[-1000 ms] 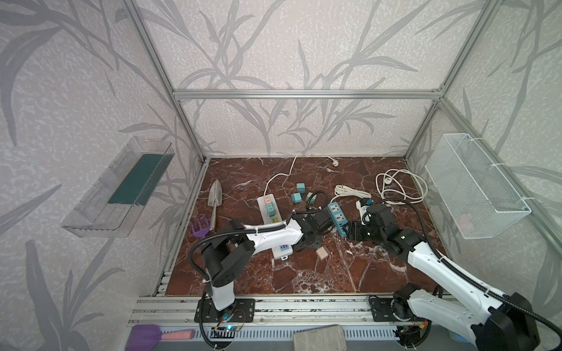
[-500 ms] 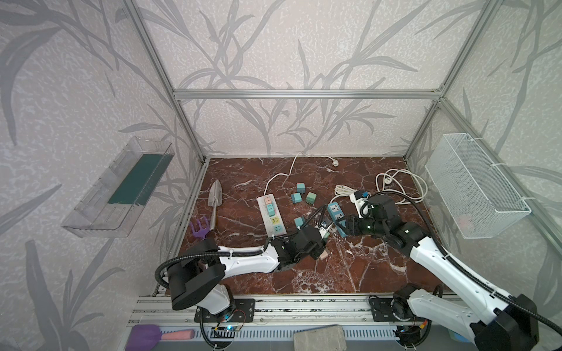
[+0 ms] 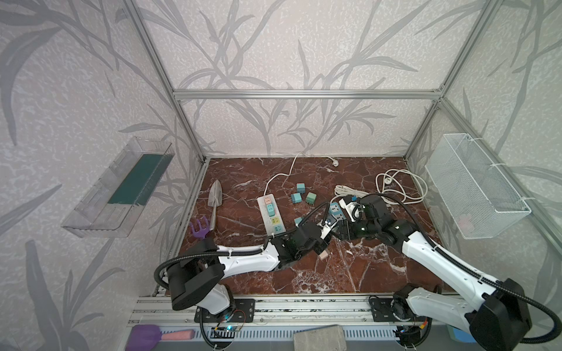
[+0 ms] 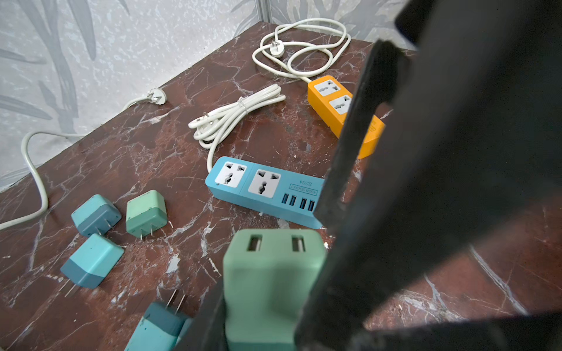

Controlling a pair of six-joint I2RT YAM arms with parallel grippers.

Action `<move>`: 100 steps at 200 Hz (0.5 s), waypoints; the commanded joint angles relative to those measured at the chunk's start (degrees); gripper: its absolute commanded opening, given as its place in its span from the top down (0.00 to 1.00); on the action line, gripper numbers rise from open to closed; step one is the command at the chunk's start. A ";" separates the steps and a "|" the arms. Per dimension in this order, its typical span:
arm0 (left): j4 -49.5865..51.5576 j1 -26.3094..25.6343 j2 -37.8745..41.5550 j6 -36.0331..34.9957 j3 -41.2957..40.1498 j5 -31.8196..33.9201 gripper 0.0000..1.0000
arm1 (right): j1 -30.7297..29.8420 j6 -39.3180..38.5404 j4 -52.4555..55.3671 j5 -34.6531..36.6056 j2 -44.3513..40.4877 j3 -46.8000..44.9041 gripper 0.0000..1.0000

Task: Insert plugs into power strip
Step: Pass the plug.

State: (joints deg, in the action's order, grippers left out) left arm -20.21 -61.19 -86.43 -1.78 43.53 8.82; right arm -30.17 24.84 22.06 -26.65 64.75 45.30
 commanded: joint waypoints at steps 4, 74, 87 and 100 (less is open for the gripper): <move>-0.90 -0.91 1.71 -0.29 0.55 -2.34 1.00 | -0.24 0.20 -2.72 -3.14 1.12 0.71 0.45; -1.26 -1.29 3.46 -0.11 -1.13 -0.80 1.00 | -0.25 0.48 -4.09 -5.78 2.57 1.02 0.84; -1.39 -1.24 3.56 -0.21 -1.36 0.09 1.00 | -0.41 0.47 -4.03 -5.45 1.82 0.76 0.94; -1.20 -1.24 3.55 0.09 -1.30 1.43 0.86 | -0.42 0.47 -4.11 -5.34 1.36 0.52 1.00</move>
State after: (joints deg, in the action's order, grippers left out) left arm -19.81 -61.95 -84.20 -1.28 42.41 7.16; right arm -30.13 23.07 19.40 -30.63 67.53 45.30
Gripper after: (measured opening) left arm 0.415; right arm 0.279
